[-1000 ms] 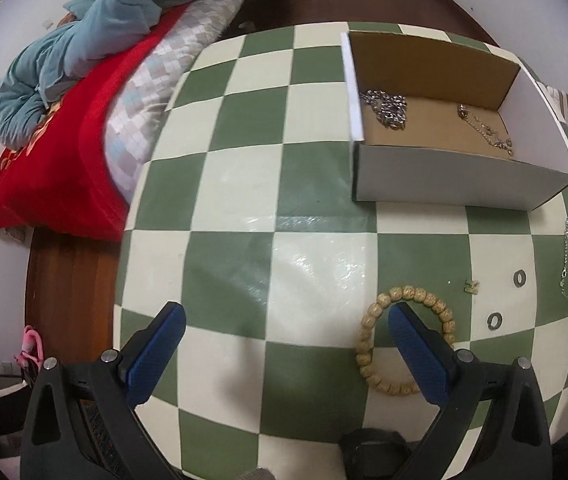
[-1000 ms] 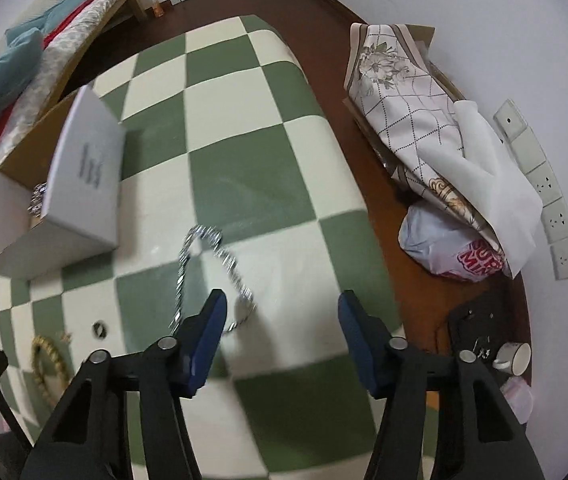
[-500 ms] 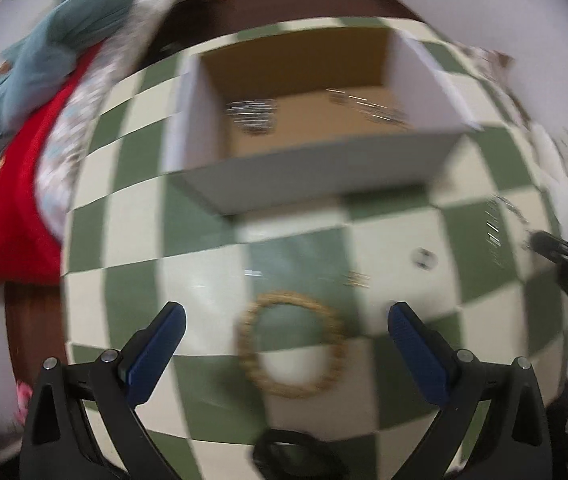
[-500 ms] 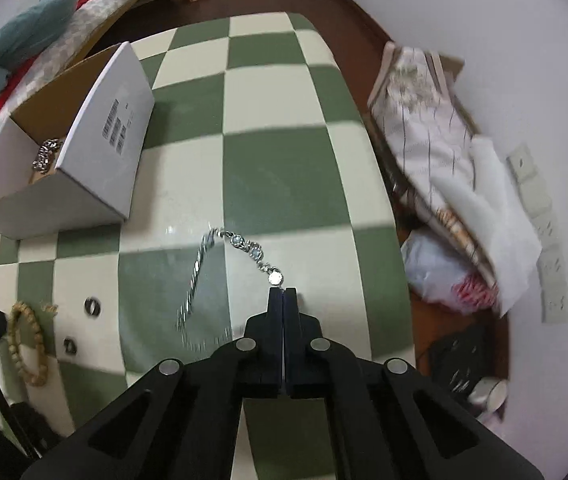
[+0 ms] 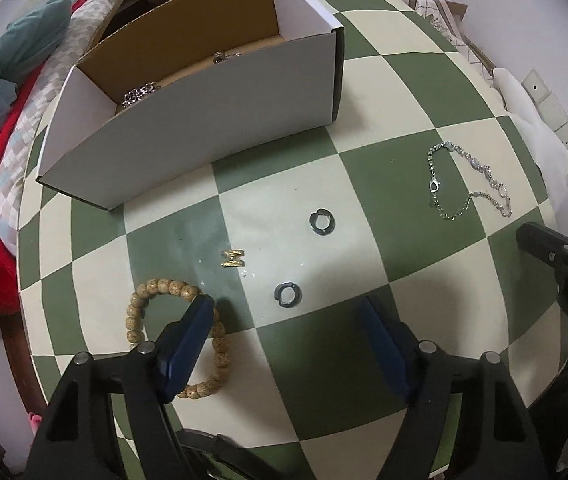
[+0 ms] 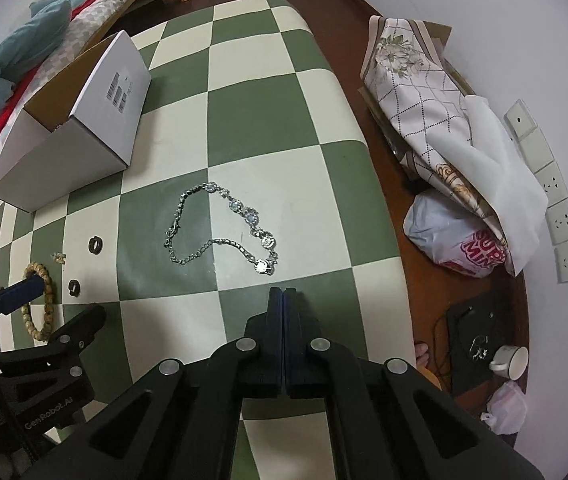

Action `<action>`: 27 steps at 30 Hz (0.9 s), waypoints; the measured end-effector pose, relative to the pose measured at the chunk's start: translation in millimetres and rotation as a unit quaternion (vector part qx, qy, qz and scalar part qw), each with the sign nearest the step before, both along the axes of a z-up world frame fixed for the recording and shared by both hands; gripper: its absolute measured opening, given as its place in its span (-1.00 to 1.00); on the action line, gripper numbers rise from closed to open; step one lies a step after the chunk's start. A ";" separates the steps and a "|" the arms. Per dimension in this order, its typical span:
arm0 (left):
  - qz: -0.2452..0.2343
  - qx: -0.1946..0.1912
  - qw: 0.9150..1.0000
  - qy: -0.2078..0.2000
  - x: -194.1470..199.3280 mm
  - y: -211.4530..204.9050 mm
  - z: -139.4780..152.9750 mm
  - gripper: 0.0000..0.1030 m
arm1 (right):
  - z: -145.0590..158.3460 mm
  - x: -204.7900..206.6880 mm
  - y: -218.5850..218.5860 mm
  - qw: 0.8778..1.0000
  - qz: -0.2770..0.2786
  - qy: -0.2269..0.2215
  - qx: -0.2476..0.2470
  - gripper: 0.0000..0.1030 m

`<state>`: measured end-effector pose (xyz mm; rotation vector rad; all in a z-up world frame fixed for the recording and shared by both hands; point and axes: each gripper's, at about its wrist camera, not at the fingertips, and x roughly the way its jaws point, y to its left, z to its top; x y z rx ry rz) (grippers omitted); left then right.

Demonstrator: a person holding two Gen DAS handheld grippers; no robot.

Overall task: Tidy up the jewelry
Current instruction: 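Grasp a black ring with the left tool while the right tool holds the bracelet, then carry the black ring and silver bracelet into the white box and open both tools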

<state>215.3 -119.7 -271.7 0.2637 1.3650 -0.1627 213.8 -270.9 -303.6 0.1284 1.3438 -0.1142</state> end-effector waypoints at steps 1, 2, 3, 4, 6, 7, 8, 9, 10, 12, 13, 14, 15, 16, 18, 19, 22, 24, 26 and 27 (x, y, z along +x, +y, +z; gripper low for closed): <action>0.000 0.000 1.000 -0.001 0.5 -1.5 0.1 0.42 | -0.3 0.6 -2.0 1.000 -0.001 0.000 0.001 -1.00; -0.001 -0.001 1.000 -0.001 0.9 -1.6 0.3 0.40 | 1.2 -0.5 0.4 1.000 -0.002 0.000 0.000 -1.00; 0.000 -0.007 1.000 -0.001 1.2 -2.0 0.7 0.30 | 1.2 -0.2 -0.1 1.000 -0.003 0.000 0.001 -1.00; 0.001 -0.012 1.000 0.000 0.9 -1.8 1.0 0.19 | 1.4 -0.1 -0.5 1.000 -0.004 -0.001 0.001 -1.00; 0.000 -0.023 1.000 0.001 1.6 -3.5 2.4 -0.05 | 1.3 0.3 -0.4 1.000 -0.004 -0.001 0.000 -1.00; 0.000 -0.029 1.000 0.002 2.7 -4.7 2.8 -0.21 | 1.1 0.7 -1.2 1.000 -0.004 -0.001 0.000 -1.00; -0.001 -0.035 0.999 0.004 3.2 -5.9 3.2 -0.29 | 0.8 1.3 -1.6 1.000 -0.004 -0.001 0.001 -1.00; -0.002 -0.037 0.999 0.005 3.7 -6.8 3.4 -0.45 | 0.8 1.4 -1.8 1.000 -0.004 -0.001 0.001 -1.00; -0.005 -0.040 0.999 0.005 3.8 -8.6 3.6 -0.71 | 0.7 1.5 -2.2 1.000 -0.004 -0.001 0.000 -1.00; -0.007 -0.037 0.999 0.005 3.3 -10.8 3.5 -0.81 | 0.7 1.6 -2.3 1.000 -0.005 -0.001 0.002 -1.00; -0.007 -0.036 0.999 0.003 3.2 -10.7 3.0 -0.81 | 0.7 1.6 -3.0 1.000 -0.007 -0.001 0.005 -1.00; -0.005 -0.038 0.999 0.002 4.9 -9.8 3.2 -0.81 | 0.9 1.8 -3.2 1.000 -0.008 -0.002 0.008 -1.00; -0.002 -0.040 0.999 0.001 4.9 -10.7 3.2 -0.81 | 2.2 1.7 -3.7 1.000 -0.009 -0.005 0.011 -1.00; 0.000 -0.040 0.999 -0.003 4.0 -10.3 4.1 -0.81 | 4.6 1.3 -4.3 1.000 -0.011 -0.011 0.018 -1.00; 0.003 -0.041 0.999 -0.010 3.4 -6.9 7.8 -0.81 | 10.2 0.1 -4.2 0.999 -0.016 -0.020 0.028 -1.00; 0.007 -0.043 0.999 -0.014 3.4 -4.5 10.0 -0.81 | 14.3 -0.3 -6.1 0.999 -0.020 -0.028 0.036 -1.00; 0.019 -0.049 0.998 -0.024 3.9 2.7 17.3 -0.81 | 24.9 0.0 -10.9 0.996 -0.031 -0.052 0.068 -1.00; 0.024 -0.048 0.998 -0.031 5.4 6.1 20.4 -0.81 | 24.5 5.3 -13.5 0.994 -0.036 -0.054 0.084 -0.97; 0.031 -0.051 0.998 -0.032 7.3 10.6 22.2 -0.81 | 17.9 13.4 -11.7 0.996 -0.032 -0.035 0.075 -0.61; 0.034 -0.051 0.998 -0.034 7.8 13.8 23.8 -0.81 | 15.7 17.0 -10.1 0.996 -0.028 -0.036 0.071 -0.22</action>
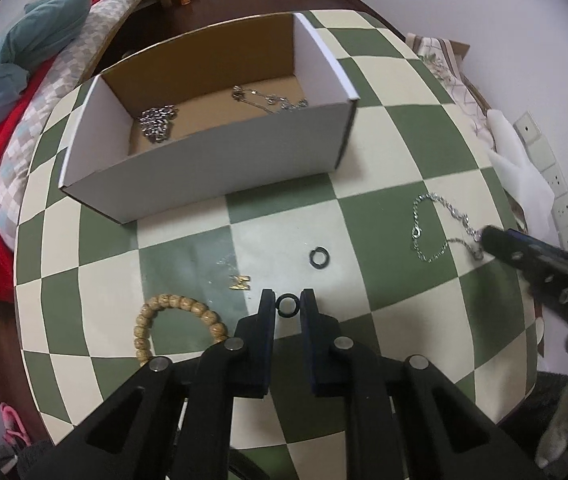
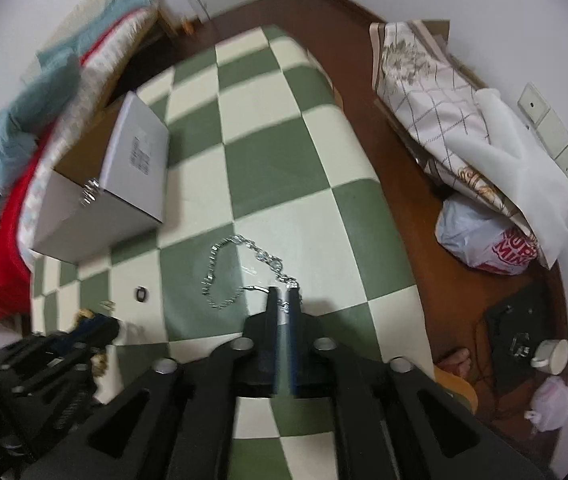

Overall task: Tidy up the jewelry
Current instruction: 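Carry the black ring and silver bracelet into the white box and open both tools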

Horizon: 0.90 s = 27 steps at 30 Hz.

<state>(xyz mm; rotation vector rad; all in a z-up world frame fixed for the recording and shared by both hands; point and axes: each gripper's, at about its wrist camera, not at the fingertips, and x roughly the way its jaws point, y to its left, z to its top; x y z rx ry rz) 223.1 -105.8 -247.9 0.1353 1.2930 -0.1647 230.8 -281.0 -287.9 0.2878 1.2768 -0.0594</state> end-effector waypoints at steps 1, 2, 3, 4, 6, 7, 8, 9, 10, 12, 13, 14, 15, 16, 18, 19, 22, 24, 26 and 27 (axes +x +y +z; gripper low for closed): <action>0.001 0.001 1.000 -0.001 0.5 1.2 0.7 -0.81 | -3.7 4.6 3.9 1.000 0.009 0.004 -0.007 -0.15; 0.003 0.001 1.000 -0.002 0.9 1.3 1.1 -0.81 | -7.4 8.0 7.7 1.000 0.016 0.012 -0.020 -0.15; 0.006 0.000 1.000 -0.002 1.2 3.2 2.1 -0.81 | -12.6 11.2 11.0 0.999 0.025 0.022 -0.031 -0.14; 0.008 0.000 1.000 -0.004 1.2 4.5 3.0 -0.81 | -13.8 12.9 17.3 0.998 0.038 0.017 -0.053 -0.14; 0.009 0.001 1.000 -0.006 1.1 6.8 4.8 -0.81 | -16.1 13.7 26.1 0.995 0.048 0.020 -0.084 -0.20; 0.011 0.000 1.000 -0.007 0.7 8.2 5.8 -0.81 | -16.9 13.4 33.7 0.992 0.058 0.019 -0.109 -0.29; 0.012 0.000 1.000 -0.007 0.7 8.9 6.5 -0.81 | -16.2 13.0 38.4 0.991 0.067 0.013 -0.119 -0.85; 0.014 0.000 1.000 -0.008 0.9 10.0 7.1 -0.81 | -16.5 12.8 43.3 0.989 0.075 0.014 -0.125 -0.83; 0.016 0.000 1.000 -0.008 0.7 11.9 7.9 -0.81 | -16.4 12.8 45.5 0.988 0.078 0.014 -0.131 -0.84; 0.020 -0.001 1.000 -0.011 -0.4 15.9 10.8 -0.81 | -11.4 11.3 42.1 0.991 0.070 0.003 -0.116 -1.00; 0.022 -0.001 1.000 -0.013 -2.1 16.2 13.2 -0.81 | -6.5 9.7 38.3 0.993 0.057 -0.001 -0.105 -1.00; 0.025 -0.005 1.000 -0.015 -3.3 18.4 16.3 -0.81 | -1.4 8.3 35.8 0.994 0.051 -0.008 -0.096 -1.00; 0.027 -0.007 0.999 -0.017 -4.2 20.2 19.2 -0.81 | 6.5 5.3 33.4 0.995 0.043 -0.018 -0.087 -1.00; 0.029 -0.010 0.999 -0.021 -5.5 22.7 23.2 -0.81 | 14.3 2.3 31.8 0.996 0.037 -0.028 -0.079 -1.00; 0.034 -0.016 0.999 -0.028 -7.3 27.3 31.5 -0.81 | 29.3 -3.0 31.0 0.997 0.030 -0.046 -0.062 -1.00; 0.035 -0.019 0.999 -0.032 -8.1 29.8 36.3 -0.81 | 37.4 -5.4 31.7 0.997 0.029 -0.054 -0.053 -1.00; 0.038 -0.025 0.998 -0.044 -9.6 36.3 49.7 -0.81 | 61.1 -9.4 38.6 0.996 0.035 -0.071 -0.032 -1.00; 0.040 -0.028 0.998 -0.050 -10.8 39.7 56.8 -0.81 | 63.2 -5.9 39.0 0.997 0.041 -0.068 -0.001 -1.00; 0.042 -0.028 0.997 -0.053 -9.7 42.3 59.7 -0.81 | 54.7 4.5 45.6 0.996 0.074 -0.054 -0.003 -0.98; 0.043 -0.027 0.997 -0.054 -9.7 43.2 60.7 -0.81 | 41.5 13.4 50.3 0.995 0.094 -0.023 -0.017 -0.84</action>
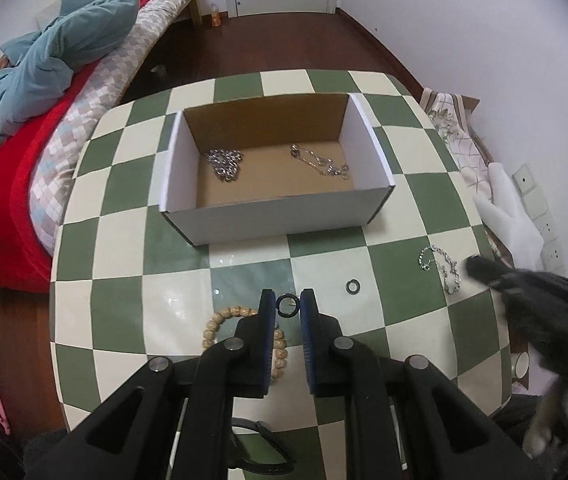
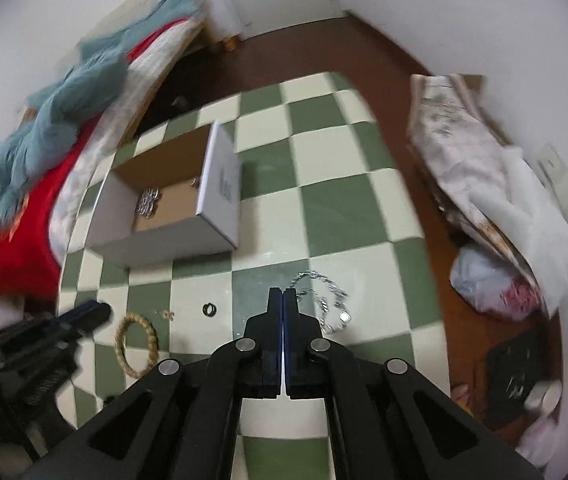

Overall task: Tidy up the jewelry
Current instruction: 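Carry the black ring and silver bracelet into the white box and open both tools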

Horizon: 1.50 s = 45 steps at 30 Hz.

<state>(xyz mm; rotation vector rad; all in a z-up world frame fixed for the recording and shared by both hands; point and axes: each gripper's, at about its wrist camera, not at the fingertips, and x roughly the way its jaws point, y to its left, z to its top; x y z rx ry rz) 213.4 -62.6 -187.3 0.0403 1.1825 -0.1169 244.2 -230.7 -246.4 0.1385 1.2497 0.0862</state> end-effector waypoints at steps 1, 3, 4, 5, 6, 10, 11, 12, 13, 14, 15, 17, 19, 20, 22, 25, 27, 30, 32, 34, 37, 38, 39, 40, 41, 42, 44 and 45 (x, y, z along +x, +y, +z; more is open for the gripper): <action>0.001 0.001 1.000 0.000 0.3 1.2 0.1 -0.81 | -6.7 2.8 2.9 1.000 0.011 0.008 -0.005 -0.70; 0.004 0.001 1.000 0.003 0.1 3.9 -1.6 -0.81 | -24.4 10.6 11.9 0.998 0.054 0.026 -0.033 0.17; 0.006 0.001 1.000 0.003 -0.2 6.1 -2.5 -0.81 | -32.5 13.7 14.8 0.996 0.067 0.034 -0.049 0.28; 0.008 0.002 1.000 0.005 -0.3 7.9 -3.8 -0.81 | -37.6 14.9 15.7 0.995 0.073 0.039 -0.053 0.30; 0.009 0.002 1.000 0.006 -0.3 9.2 -4.9 -0.81 | -45.1 17.1 17.4 0.993 0.078 0.051 -0.065 0.30; 0.013 0.004 1.000 0.013 2.6 14.3 -11.9 -0.81 | -56.1 16.9 22.9 0.990 0.084 0.034 -0.104 -0.07; 0.014 0.004 1.000 0.014 3.4 15.2 -13.3 -0.81 | -54.4 16.8 23.5 0.991 0.079 0.029 -0.103 -0.54; 0.016 0.004 1.000 0.015 4.5 16.4 -14.6 -0.81 | -53.4 18.2 23.9 0.991 0.073 0.029 -0.105 -0.88; 0.017 0.004 1.000 0.016 5.3 17.5 -15.9 -0.81 | -53.6 18.9 24.4 0.991 0.071 0.029 -0.106 -0.88; 0.018 0.003 1.000 0.017 6.2 18.4 -16.7 -0.81 | -53.0 19.2 25.5 0.991 0.070 0.027 -0.107 -0.89; 0.019 0.002 1.000 0.016 6.5 19.2 -16.6 -0.81 | -52.5 19.2 26.1 0.992 0.069 0.024 -0.108 -0.90; 0.019 0.002 1.000 0.013 6.5 19.7 -14.1 -0.81 | -51.0 17.8 20.6 0.994 0.050 0.016 -0.093 -0.91; 0.020 0.002 1.000 0.007 5.7 20.5 -9.2 -0.81 | -39.6 13.8 11.7 0.998 0.025 0.001 -0.063 -0.91; 0.021 -0.001 1.000 0.004 5.4 21.3 -6.1 -0.81 | -31.0 10.8 8.9 0.999 0.015 -0.010 -0.050 -0.91; 0.021 -0.003 1.000 -0.001 5.6 21.6 -0.5 -0.81 | -14.0 3.9 4.4 0.999 0.001 -0.027 -0.024 -0.91; 0.023 -0.004 1.000 -0.015 5.8 20.6 11.3 -0.81 | 12.5 -5.1 7.1 0.999 -0.006 -0.052 -0.010 -0.91; 0.025 -0.007 0.999 -0.027 6.1 20.5 21.7 -0.81 | 28.4 -9.1 12.5 0.997 -0.005 -0.069 -0.015 -0.91; 0.029 -0.011 0.999 -0.042 6.4 21.4 35.4 -0.81 | 53.8 -13.8 22.5 0.995 -0.003 -0.095 -0.012 -0.91; 0.032 -0.009 0.998 -0.056 6.6 22.1 47.4 -0.81 | 71.1 -13.6 31.4 0.994 0.001 -0.108 -0.011 -0.91; 0.037 -0.009 0.997 -0.074 8.1 24.2 60.8 -0.81 | 85.9 -10.2 39.1 0.992 0.006 -0.123 -0.013 -0.91; 0.039 -0.005 0.995 -0.096 13.4 26.6 76.2 -0.81 | 105.0 -2.4 52.7 0.990 0.009 -0.140 -0.011 -0.91; 0.039 -0.004 0.994 -0.103 16.3 27.5 81.2 -0.81 | 111.2 2.5 57.9 0.989 0.011 -0.145 -0.009 -0.91; 0.039 -0.002 0.994 -0.107 18.4 28.2 83.8 -0.81 | 115.2 6.0 61.1 0.989 0.011 -0.149 -0.008 -0.91; 0.040 0.000 0.993 -0.113 22.4 29.3 87.9 -0.81 | 118.8 10.2 65.0 0.988 0.011 -0.153 -0.009 -0.91; 0.041 0.000 0.992 -0.117 25.9 30.8 90.4 -0.81 | 122.4 14.6 68.3 0.988 0.012 -0.156 -0.007 -0.91; 0.043 0.000 0.992 -0.122 30.2 32.4 93.3 -0.81 | 126.1 20.5 71.7 0.987 0.012 -0.160 -0.006 -0.91; 0.046 0.002 0.990 -0.131 41.1 35.4 97.6 -0.81 | 129.4 31.3 76.0 0.986 0.013 -0.164 -0.005 -0.91; 0.047 0.002 0.990 -0.135 47.4 37.1 99.2 -0.81 | 130.1 38.4 79.2 0.986 0.013 -0.164 -0.006 -0.91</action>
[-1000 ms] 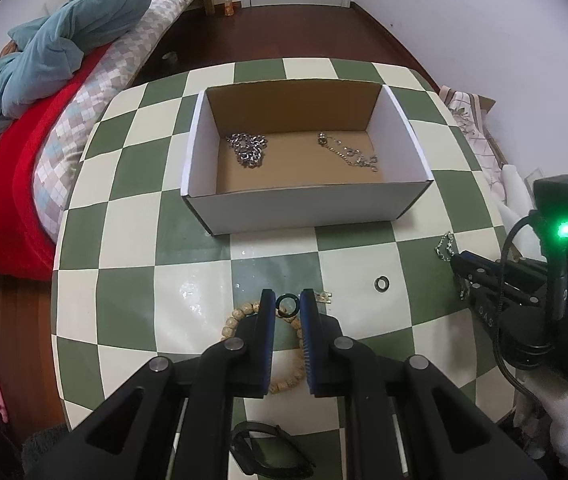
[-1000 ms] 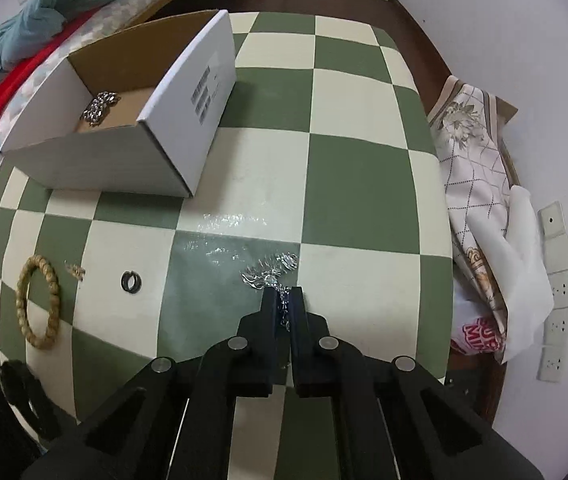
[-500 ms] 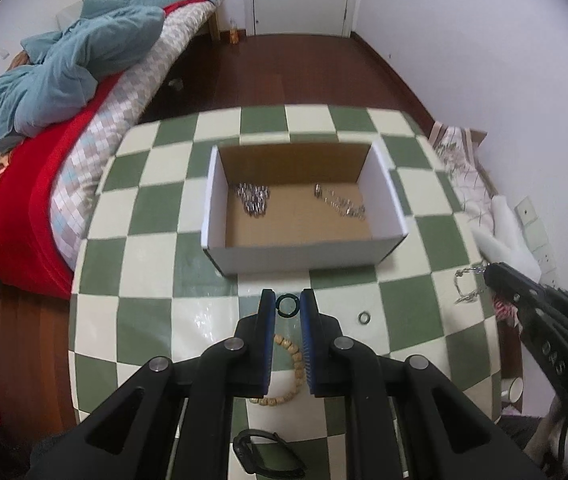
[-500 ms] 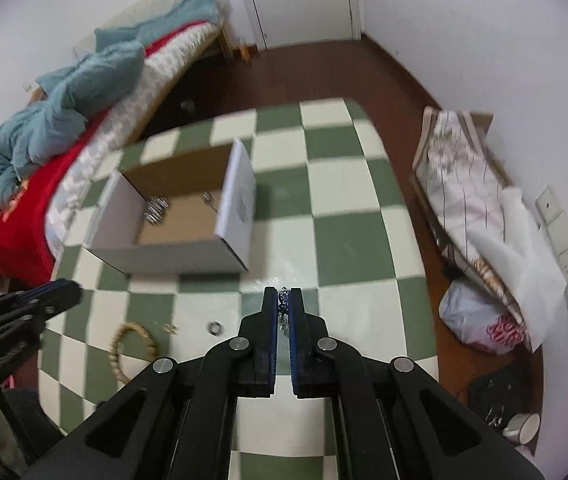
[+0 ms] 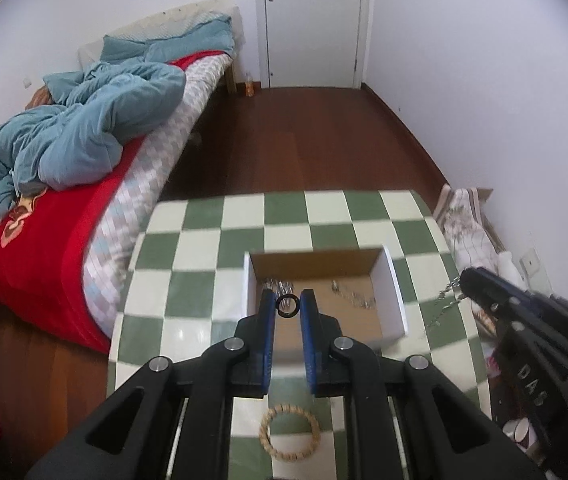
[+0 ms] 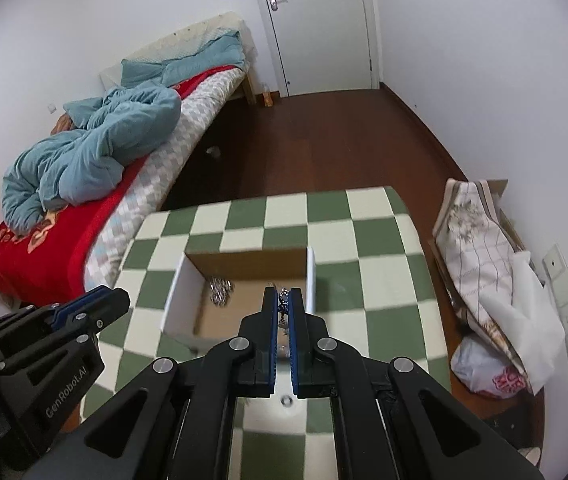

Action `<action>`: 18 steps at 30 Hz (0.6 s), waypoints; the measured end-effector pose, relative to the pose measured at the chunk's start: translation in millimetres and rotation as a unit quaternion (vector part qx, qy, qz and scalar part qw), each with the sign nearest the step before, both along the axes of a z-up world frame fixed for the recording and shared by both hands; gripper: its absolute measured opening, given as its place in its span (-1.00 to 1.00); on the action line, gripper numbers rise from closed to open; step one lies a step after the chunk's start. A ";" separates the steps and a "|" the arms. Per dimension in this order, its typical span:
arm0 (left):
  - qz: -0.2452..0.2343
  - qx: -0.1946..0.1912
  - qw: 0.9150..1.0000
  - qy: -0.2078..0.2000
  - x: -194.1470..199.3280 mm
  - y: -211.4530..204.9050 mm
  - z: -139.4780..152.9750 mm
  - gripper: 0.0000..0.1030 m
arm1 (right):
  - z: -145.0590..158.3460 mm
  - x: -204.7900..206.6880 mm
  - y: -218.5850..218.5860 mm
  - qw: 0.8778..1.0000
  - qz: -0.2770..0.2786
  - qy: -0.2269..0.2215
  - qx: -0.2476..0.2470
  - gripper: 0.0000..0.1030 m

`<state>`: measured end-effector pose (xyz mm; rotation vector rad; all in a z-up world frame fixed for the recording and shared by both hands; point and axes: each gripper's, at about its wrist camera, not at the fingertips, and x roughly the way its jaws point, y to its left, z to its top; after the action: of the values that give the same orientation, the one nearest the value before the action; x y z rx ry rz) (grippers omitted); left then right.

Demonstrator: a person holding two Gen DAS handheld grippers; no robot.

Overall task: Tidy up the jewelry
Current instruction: 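Carry the black ring and silver bracelet into the white box and open both tools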

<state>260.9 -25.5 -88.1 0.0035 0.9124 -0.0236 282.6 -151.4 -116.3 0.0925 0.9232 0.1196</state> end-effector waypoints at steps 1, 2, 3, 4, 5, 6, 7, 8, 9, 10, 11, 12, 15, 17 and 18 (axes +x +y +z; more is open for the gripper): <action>0.002 0.001 1.000 -0.003 4.4 1.3 0.9 -0.81 | -0.1 5.8 2.7 1.000 0.000 0.000 -0.001 -0.91; 0.003 0.001 1.000 -0.006 11.0 2.7 1.5 -0.81 | -1.7 12.6 4.9 1.000 0.001 0.002 -0.002 -0.91; 0.004 0.002 1.000 -0.009 15.7 3.2 1.5 -0.81 | -4.2 19.9 7.4 1.000 0.001 0.004 -0.004 -0.91; 0.006 0.003 1.000 -0.011 22.3 4.7 1.2 -0.81 | -7.4 27.1 9.6 1.000 0.000 0.006 -0.007 -0.91; 0.007 0.003 1.000 -0.012 28.0 6.1 0.5 -0.81 | -9.4 32.1 10.8 1.000 0.000 0.008 -0.008 -0.91; 0.008 0.004 1.000 -0.013 33.5 7.5 -0.9 -0.81 | -14.5 40.0 12.7 1.000 0.000 0.012 -0.010 -0.91; 0.010 0.003 1.000 -0.013 38.8 9.2 -2.7 -0.81 | -18.9 45.5 14.4 1.000 0.000 0.015 -0.013 -0.91; 0.012 0.001 1.000 -0.011 45.7 11.4 -5.9 -0.81 | -24.6 51.6 16.0 1.000 0.000 0.018 -0.015 -0.91; 0.013 0.001 1.000 -0.009 50.8 12.9 -8.9 -0.81 | -29.5 56.6 17.5 1.000 0.001 0.023 -0.016 -0.91; 0.014 -0.001 1.000 -0.007 54.5 14.7 -11.4 -0.81 | -34.3 60.9 18.0 1.000 0.000 0.026 -0.017 -0.91; 0.016 -0.004 1.000 -0.004 59.3 16.4 -15.4 -0.81 | -41.5 67.3 19.0 0.999 0.000 0.031 -0.020 -0.91; 0.016 -0.006 1.000 -0.002 61.8 17.2 -18.3 -0.81 | -46.2 71.3 19.7 0.999 0.001 0.035 -0.022 -0.91; 0.017 -0.011 1.000 0.010 72.5 20.3 -30.8 -0.81 | -61.8 84.1 21.0 0.999 0.002 0.046 -0.027 -0.91; 0.015 -0.013 1.000 0.015 76.2 19.7 -37.1 -0.81 | -71.2 91.1 21.2 0.998 0.002 0.053 -0.030 -0.91; 0.013 -0.015 1.000 0.018 78.2 19.7 -40.2 -0.81 | -74.5 94.0 21.7 0.998 0.004 0.057 -0.032 -0.91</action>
<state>339.1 -5.8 -128.3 -0.0368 0.9474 -0.0135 376.6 -129.8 -190.8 0.0363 1.0407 0.0928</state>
